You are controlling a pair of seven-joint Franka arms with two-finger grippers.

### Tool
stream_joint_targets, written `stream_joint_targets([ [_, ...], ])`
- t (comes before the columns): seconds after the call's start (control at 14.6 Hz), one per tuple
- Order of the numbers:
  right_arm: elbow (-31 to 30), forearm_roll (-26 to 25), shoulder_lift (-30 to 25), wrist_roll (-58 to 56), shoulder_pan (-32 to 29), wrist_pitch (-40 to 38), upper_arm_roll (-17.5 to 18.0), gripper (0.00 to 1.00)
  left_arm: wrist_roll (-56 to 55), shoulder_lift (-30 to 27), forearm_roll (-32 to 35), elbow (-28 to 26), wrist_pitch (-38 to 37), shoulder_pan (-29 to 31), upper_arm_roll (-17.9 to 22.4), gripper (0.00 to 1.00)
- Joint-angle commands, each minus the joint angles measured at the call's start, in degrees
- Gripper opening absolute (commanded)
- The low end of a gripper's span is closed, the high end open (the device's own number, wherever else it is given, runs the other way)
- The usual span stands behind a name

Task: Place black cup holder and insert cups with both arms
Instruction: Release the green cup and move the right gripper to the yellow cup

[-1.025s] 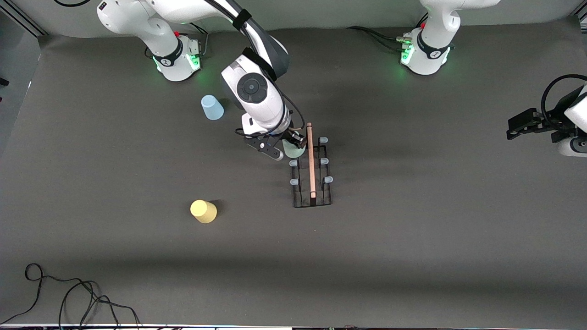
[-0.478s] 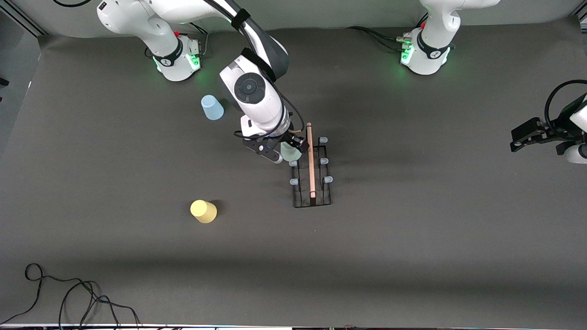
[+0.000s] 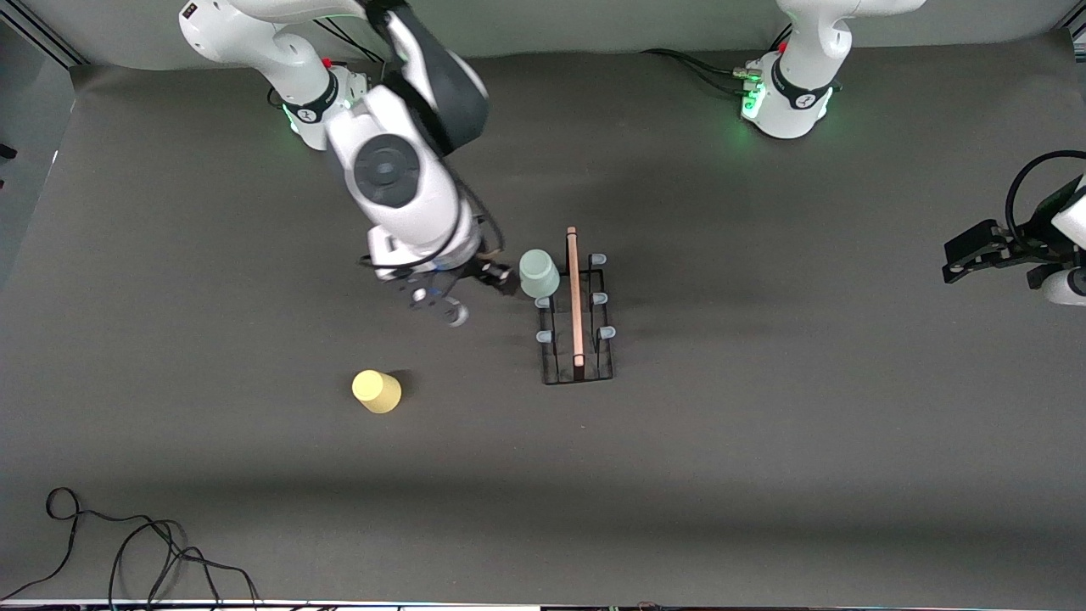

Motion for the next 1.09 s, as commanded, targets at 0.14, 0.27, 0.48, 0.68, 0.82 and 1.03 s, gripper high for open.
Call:
stream_joint_targets([
  [0.14,0.7,-0.4,1.2,-20.5,-1.4,-3.1,-8.6,0.92,-0.1,-0.5,0.9,-0.5,0.5,0.0,0.0,1.00],
  [0.27,-0.1,-0.4,1.8,-27.8,-5.2,-2.7,-9.1,0.92,-0.5,-0.4,-0.2,-0.3,1.7,0.1,-0.1,1.00],
  [0.48,-1.9,0.0,3.2,-36.0,-9.9,0.0,-9.1,0.92,-0.4,-0.5,-0.2,-0.4,2.0,0.1,-0.1,1.00],
  [0.68,-6.0,0.1,5.0,-38.0,-10.8,8.3,-9.0,0.92,-0.5,-0.5,-0.1,-0.4,2.0,0.0,-0.1,1.00],
  [0.82,-8.6,0.2,7.1,-38.3,-10.8,14.1,-9.0,0.92,-0.5,-0.5,-0.1,-0.4,1.9,0.0,-0.1,1.00],
  [1.03,-11.5,0.2,9.6,-38.3,-10.3,20.9,-8.8,0.92,-0.5,-0.5,-0.1,-0.5,1.7,0.0,-0.1,1.00],
])
